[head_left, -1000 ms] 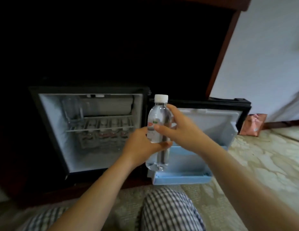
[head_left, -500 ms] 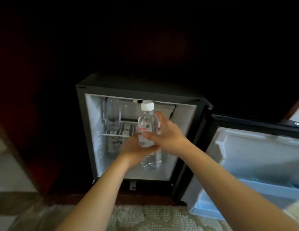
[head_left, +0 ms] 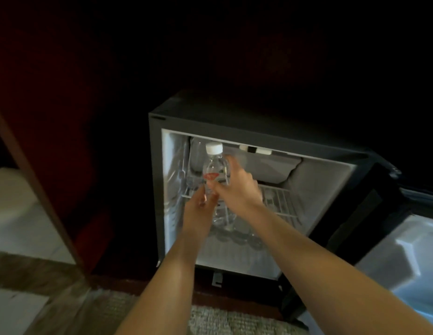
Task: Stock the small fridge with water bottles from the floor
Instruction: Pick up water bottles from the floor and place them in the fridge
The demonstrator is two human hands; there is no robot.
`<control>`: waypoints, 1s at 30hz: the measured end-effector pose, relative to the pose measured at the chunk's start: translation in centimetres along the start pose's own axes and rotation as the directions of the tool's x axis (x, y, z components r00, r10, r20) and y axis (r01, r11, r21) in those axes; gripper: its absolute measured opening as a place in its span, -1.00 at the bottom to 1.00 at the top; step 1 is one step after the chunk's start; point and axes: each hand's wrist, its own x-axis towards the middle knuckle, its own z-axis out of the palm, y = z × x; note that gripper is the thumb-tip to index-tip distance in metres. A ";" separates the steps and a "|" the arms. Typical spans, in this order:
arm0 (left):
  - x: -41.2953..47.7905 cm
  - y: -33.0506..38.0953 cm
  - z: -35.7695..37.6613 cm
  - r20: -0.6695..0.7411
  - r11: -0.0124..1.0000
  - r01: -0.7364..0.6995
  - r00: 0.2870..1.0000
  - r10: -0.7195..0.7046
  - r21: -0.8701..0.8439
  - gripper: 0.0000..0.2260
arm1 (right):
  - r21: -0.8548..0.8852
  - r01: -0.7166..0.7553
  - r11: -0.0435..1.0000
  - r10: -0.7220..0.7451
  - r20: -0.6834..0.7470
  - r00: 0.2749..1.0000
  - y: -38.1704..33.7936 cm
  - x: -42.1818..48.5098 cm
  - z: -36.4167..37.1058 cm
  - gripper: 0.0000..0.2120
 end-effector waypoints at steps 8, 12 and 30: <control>2.7 -1.0 2.0 0.000 0.998 0.013 1.000 -0.013 0.062 -0.61 | 0.065 -0.140 0.988 0.141 -0.015 0.990 1.0 3.9 -0.4 -0.64; 3.3 -1.2 2.7 -0.013 0.995 0.063 0.998 -0.063 0.077 -0.63 | -0.025 -0.191 0.981 0.191 0.007 0.982 1.2 5.4 -0.7 -0.74; 5.6 -1.7 3.1 -0.032 0.989 0.145 0.989 -0.146 -0.020 -0.54 | 0.139 -0.050 0.989 0.070 -0.137 0.988 1.4 7.0 1.8 -0.62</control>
